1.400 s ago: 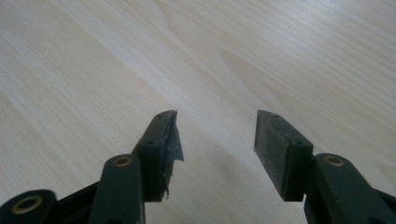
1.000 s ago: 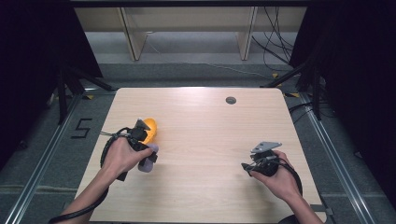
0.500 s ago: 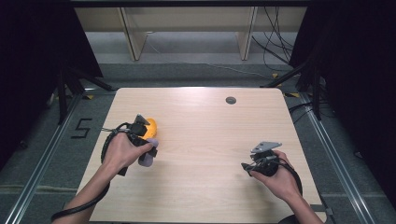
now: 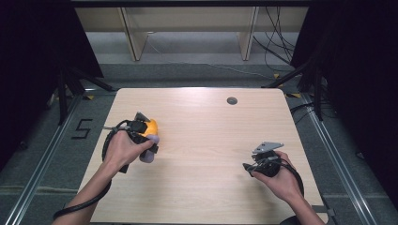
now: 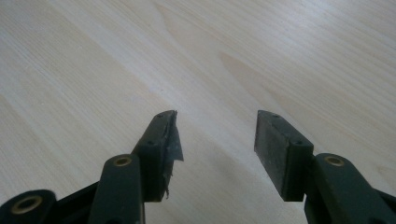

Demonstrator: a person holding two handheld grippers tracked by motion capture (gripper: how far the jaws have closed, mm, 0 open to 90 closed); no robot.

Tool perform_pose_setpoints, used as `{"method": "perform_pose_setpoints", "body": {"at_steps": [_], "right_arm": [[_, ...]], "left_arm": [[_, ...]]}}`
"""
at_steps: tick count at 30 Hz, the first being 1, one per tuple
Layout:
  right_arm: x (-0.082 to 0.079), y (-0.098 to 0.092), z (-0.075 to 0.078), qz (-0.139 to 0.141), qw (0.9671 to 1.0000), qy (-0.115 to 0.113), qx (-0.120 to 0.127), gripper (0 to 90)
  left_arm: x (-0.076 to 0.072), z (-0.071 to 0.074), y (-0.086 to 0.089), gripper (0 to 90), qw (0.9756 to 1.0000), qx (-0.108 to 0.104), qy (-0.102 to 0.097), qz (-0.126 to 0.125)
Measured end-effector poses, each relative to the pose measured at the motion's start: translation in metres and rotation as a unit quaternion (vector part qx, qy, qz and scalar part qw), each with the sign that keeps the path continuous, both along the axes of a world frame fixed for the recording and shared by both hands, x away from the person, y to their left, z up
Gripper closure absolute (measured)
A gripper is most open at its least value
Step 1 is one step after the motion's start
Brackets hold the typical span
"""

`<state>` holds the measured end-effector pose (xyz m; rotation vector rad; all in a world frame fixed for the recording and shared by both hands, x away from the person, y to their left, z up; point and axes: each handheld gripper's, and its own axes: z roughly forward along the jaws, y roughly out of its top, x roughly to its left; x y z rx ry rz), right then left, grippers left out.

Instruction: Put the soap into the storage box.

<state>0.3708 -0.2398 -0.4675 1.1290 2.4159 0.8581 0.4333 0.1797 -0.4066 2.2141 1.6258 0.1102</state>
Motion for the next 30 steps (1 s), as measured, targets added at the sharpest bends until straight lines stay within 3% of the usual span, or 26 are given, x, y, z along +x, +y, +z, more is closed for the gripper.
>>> {"method": "perform_pose_setpoints", "body": {"at_steps": [3,7,15,30], "right_arm": [[-0.001,0.0,0.001,-0.003,1.0,0.007,0.005,49.0],[0.0,0.0,0.0,-0.001,1.0,-0.003,0.001,48.8],[-0.001,-0.001,0.004,-0.002,0.9999,0.013,-0.002,48.6],[0.0,-0.002,0.004,-0.001,1.0,0.006,-0.004,47.8]], "left_arm": [[0.001,0.0,0.0,48.9,1.0,-0.002,-0.003,0.003],[0.004,0.0,0.002,48.9,0.9999,-0.004,-0.006,0.009],[0.009,-0.002,0.005,48.9,0.9998,0.0,-0.006,0.017],[0.019,0.003,0.01,48.9,0.9996,0.0,-0.018,0.022]]}}
